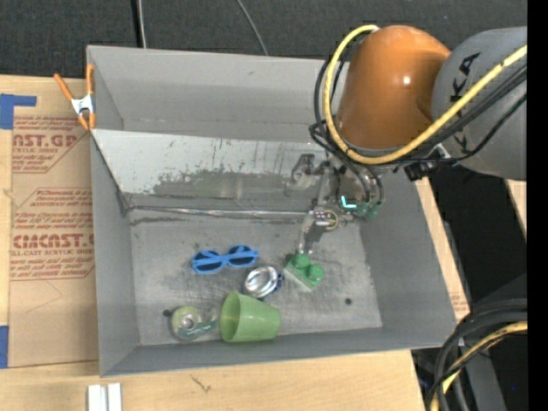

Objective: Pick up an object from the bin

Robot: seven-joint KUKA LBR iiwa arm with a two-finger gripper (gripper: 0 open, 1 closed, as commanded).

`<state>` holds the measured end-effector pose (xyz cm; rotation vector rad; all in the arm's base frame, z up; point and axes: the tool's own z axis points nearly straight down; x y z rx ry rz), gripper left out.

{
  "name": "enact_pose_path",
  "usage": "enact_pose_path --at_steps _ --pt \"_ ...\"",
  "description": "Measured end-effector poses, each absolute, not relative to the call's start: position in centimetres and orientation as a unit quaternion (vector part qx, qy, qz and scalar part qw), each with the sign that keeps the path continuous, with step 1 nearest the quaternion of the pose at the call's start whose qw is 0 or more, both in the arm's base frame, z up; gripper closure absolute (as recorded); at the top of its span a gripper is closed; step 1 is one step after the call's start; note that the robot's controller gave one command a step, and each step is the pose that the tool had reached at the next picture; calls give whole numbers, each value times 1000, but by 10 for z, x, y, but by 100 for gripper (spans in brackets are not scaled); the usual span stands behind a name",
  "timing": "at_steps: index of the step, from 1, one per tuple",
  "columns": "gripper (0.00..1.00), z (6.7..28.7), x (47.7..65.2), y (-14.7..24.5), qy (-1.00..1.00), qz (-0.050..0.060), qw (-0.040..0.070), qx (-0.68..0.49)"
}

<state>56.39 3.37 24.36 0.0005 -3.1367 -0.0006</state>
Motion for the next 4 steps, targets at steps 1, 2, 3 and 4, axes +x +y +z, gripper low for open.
enact_pose_path --at_steps 1,2,3,4 --pt "0 74 555 127 -998 1 -7 58" --pt "0 101 578 120 -1000 -1 -3 16" --pt "0 99 569 98 -1000 0 0 -27" --pt "0 75 564 106 -999 0 -6 -32"
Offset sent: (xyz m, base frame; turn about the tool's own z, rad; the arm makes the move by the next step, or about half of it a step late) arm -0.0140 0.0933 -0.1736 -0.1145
